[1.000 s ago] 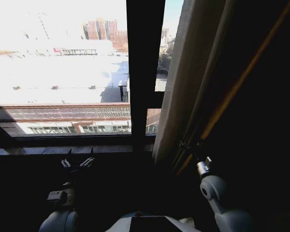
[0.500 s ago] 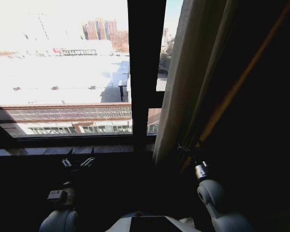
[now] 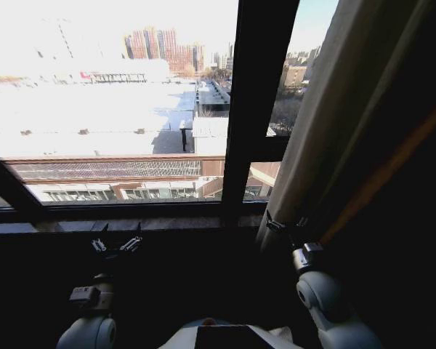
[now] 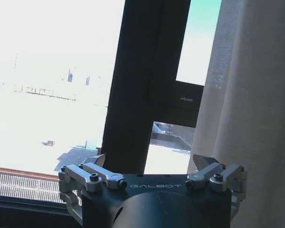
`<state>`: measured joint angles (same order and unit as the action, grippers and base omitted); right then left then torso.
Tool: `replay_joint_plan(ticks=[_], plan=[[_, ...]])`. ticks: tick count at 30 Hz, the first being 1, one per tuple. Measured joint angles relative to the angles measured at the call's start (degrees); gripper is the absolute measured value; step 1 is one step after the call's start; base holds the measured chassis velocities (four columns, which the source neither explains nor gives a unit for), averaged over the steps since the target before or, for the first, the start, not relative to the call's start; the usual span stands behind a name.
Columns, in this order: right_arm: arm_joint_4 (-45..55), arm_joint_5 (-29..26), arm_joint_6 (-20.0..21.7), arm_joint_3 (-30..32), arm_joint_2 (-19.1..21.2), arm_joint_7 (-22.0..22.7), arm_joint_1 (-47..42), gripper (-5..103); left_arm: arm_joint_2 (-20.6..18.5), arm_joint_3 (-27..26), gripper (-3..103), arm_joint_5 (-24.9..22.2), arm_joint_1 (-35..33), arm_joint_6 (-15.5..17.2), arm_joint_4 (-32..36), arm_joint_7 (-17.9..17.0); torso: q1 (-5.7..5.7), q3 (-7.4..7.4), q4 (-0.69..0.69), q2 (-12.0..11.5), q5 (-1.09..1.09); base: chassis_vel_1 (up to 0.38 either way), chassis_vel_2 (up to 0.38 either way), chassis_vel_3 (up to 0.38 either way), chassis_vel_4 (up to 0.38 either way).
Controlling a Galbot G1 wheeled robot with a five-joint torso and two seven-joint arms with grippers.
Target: Open the curtains by pulling them apart, changing their state from closed to fully open.
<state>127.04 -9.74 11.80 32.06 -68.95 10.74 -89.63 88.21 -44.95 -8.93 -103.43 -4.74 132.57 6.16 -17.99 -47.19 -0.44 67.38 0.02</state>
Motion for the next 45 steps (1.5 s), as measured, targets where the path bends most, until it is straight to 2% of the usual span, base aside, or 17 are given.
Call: replay_joint_plan(ticks=[45], plan=[[-2.8, 2.94, -0.98, -1.58, 0.69, -1.58, 1.59, 100, 2.44, 0.01, 100, 1.46, -0.88, -2.14, 0.72, 0.75, 0.0, 0.0, 0.0, 0.0, -0.01, 0.353, 0.357, -0.358, -0.35]])
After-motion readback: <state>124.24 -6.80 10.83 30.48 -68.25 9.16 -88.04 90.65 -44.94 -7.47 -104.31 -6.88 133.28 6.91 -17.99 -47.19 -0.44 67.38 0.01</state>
